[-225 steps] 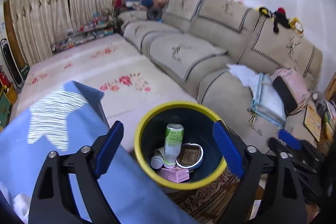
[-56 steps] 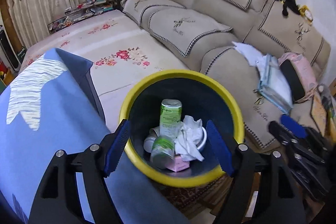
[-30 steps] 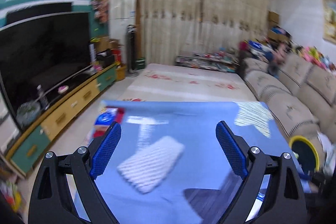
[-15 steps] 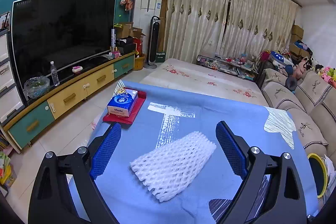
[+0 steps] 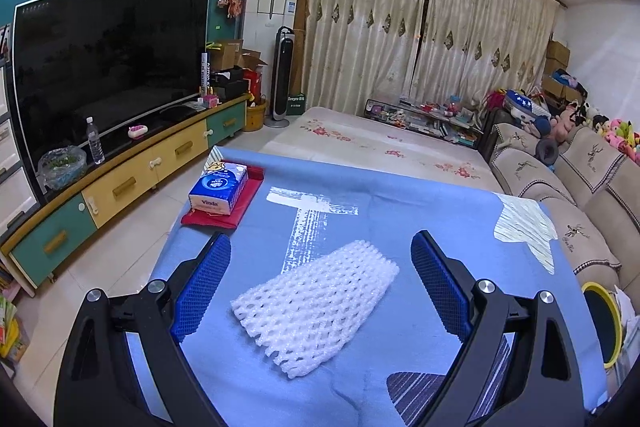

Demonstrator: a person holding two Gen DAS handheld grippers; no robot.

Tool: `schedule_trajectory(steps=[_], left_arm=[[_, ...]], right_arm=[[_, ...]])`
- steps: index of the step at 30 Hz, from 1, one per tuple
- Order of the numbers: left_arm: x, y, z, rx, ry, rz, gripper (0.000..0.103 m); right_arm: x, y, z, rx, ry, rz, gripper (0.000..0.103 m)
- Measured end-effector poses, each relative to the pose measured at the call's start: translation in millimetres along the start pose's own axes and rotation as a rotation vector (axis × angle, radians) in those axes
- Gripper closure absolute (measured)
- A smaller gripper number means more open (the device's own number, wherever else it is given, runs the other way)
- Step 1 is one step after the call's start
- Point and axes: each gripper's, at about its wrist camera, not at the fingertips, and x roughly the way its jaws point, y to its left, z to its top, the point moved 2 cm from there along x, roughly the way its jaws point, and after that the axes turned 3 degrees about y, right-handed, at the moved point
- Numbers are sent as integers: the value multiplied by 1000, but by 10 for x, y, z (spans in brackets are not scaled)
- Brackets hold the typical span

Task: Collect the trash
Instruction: 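Move the right gripper to the white tube with blue cap and grasp it, then carry the white tube with the right gripper into the bin and release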

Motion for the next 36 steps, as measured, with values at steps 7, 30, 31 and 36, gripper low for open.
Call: schedule_trajectory(steps=[7,30,31,36], left_arm=[[-48,-28,-48,3,5,-6,13],[-92,-85,-98,14,14,-10,13],[-92,-83,-100,11,15,-13,13],[-91,-88,-104,10,20,-11,13]], right_arm=[[89,-229,-45,121,30,76,50],[-140,-134,-310,154,60,77,79],[-138,-149,-309,154,58,82,80],[-138,-291,-271,184,42,99,84]])
